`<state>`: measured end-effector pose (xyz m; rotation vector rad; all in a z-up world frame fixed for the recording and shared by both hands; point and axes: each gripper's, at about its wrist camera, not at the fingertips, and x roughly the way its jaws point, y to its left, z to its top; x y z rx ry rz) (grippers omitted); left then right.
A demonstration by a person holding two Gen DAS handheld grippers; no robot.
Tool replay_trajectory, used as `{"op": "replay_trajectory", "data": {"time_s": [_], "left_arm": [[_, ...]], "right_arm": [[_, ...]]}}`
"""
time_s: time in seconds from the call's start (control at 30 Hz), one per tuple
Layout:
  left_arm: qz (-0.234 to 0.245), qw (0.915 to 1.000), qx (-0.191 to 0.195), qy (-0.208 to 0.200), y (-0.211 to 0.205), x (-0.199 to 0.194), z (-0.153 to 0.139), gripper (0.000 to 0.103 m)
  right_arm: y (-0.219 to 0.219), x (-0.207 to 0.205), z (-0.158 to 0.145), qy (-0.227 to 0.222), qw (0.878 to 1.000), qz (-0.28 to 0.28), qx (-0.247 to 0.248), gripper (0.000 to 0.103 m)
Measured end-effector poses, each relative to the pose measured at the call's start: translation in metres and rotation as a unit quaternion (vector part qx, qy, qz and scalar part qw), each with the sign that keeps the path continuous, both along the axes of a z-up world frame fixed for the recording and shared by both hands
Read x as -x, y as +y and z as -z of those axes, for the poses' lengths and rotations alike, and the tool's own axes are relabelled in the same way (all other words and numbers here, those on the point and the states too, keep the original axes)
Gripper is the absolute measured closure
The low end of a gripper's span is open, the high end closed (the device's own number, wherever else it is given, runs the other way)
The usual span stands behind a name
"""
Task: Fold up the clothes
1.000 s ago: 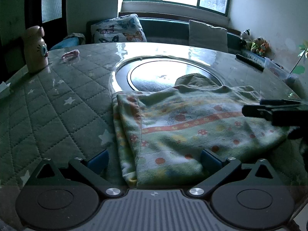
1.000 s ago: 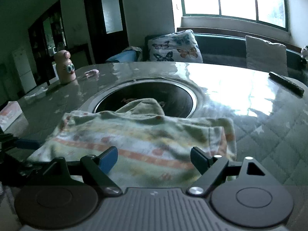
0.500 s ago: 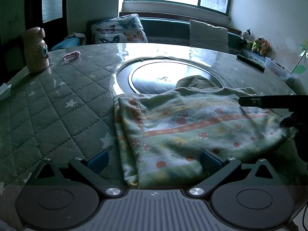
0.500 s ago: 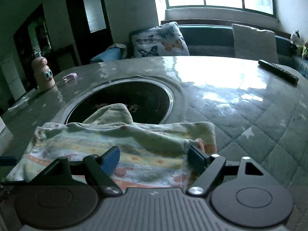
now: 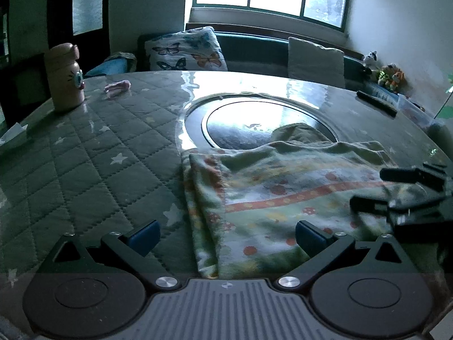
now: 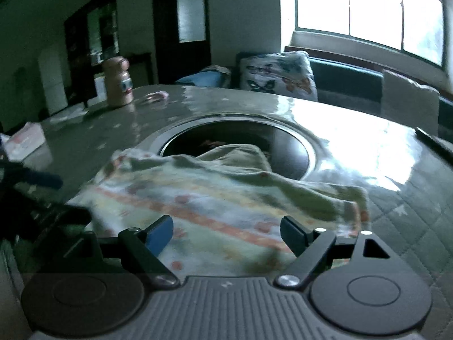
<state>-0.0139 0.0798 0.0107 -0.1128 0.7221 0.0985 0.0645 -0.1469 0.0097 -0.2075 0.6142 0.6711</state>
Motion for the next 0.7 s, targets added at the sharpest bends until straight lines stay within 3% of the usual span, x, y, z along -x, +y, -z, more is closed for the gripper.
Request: {"op": "replay_trajectory", "data": {"time_s": [0.33, 0.7], "left_arm": [[-0.015, 0.9998, -0.006, 0.011, 0.008, 0.003, 0.011, 0.0], [-0.019, 0.9998, 0.006, 0.001, 0.012, 0.006, 0.003, 0.0]], "right_arm": [[0.019, 0.035, 0.004, -0.043, 0.998, -0.035, 0.036, 0.016], [0.015, 0.04, -0.003, -0.031, 0.999, -0.033, 0.019, 0.016]]}}
